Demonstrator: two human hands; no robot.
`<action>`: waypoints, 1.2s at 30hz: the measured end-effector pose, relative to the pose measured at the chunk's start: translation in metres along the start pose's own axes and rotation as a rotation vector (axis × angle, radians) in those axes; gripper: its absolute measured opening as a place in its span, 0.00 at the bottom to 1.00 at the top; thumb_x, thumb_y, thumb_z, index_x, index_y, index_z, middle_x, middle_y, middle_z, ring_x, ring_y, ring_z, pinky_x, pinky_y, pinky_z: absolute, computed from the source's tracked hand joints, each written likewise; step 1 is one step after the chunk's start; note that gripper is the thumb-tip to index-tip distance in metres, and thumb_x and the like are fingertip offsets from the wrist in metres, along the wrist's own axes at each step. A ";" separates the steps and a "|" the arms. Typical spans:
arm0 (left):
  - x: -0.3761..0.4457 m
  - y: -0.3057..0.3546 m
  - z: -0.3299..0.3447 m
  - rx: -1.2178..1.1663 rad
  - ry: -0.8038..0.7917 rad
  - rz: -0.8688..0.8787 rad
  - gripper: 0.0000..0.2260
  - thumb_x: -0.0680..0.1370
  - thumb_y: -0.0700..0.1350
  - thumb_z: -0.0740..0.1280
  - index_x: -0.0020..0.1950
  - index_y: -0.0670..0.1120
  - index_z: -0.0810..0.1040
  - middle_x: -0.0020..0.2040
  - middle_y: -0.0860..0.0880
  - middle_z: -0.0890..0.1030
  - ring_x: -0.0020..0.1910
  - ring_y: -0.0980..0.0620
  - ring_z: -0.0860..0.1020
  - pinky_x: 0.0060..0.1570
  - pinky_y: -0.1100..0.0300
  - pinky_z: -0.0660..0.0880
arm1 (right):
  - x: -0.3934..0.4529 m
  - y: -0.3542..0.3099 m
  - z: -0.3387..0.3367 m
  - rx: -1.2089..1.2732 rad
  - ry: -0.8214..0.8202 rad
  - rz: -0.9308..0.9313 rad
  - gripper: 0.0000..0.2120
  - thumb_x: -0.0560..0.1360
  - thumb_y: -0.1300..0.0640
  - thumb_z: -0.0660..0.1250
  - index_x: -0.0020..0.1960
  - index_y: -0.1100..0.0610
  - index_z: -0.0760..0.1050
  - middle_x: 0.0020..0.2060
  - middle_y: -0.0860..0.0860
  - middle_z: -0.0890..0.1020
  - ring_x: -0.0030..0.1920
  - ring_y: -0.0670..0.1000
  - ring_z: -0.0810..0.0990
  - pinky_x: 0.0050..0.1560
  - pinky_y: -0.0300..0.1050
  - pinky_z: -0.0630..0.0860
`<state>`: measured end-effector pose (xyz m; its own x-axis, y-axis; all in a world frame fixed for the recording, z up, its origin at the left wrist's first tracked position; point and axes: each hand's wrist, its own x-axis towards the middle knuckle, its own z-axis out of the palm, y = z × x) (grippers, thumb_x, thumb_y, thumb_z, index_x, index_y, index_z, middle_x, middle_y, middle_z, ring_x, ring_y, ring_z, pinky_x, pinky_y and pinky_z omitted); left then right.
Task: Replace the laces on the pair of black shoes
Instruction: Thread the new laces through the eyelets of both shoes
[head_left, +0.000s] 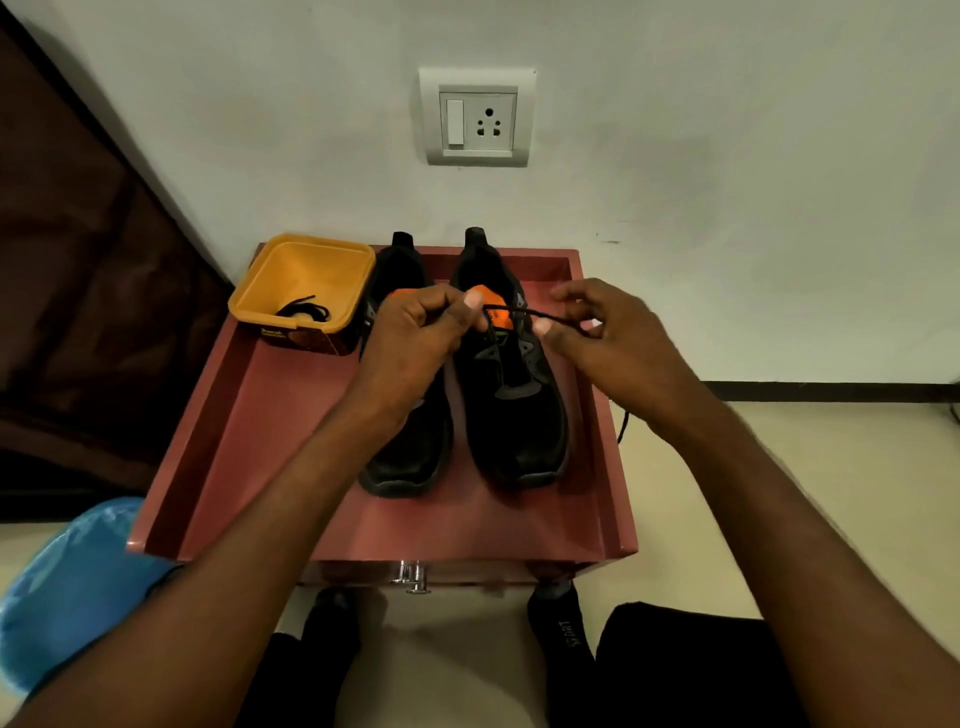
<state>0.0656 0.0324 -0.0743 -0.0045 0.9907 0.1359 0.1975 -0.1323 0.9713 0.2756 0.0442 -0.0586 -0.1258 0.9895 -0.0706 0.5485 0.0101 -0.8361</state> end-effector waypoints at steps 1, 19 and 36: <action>-0.002 0.001 0.003 0.000 -0.038 0.001 0.16 0.84 0.46 0.66 0.43 0.35 0.79 0.25 0.58 0.68 0.23 0.61 0.64 0.28 0.73 0.62 | 0.000 -0.002 0.005 0.040 -0.098 -0.023 0.22 0.78 0.48 0.73 0.70 0.45 0.74 0.59 0.44 0.82 0.56 0.42 0.81 0.53 0.39 0.77; -0.016 -0.047 0.023 0.984 -0.261 0.117 0.33 0.75 0.70 0.67 0.76 0.57 0.70 0.82 0.51 0.53 0.81 0.43 0.53 0.72 0.37 0.62 | 0.013 0.015 0.023 -0.166 0.035 0.246 0.07 0.79 0.62 0.61 0.49 0.59 0.78 0.41 0.57 0.86 0.41 0.57 0.86 0.46 0.60 0.85; -0.018 -0.061 0.019 0.726 -0.034 0.047 0.25 0.73 0.62 0.76 0.66 0.53 0.81 0.55 0.50 0.67 0.55 0.48 0.71 0.53 0.52 0.76 | 0.017 0.010 0.026 0.087 -0.011 0.175 0.02 0.72 0.59 0.78 0.41 0.54 0.87 0.40 0.46 0.88 0.50 0.44 0.85 0.54 0.44 0.78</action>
<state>0.0718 0.0237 -0.1399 0.0477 0.9865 0.1564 0.7976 -0.1319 0.5887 0.2568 0.0577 -0.0821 -0.0438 0.9735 -0.2244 0.4890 -0.1750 -0.8545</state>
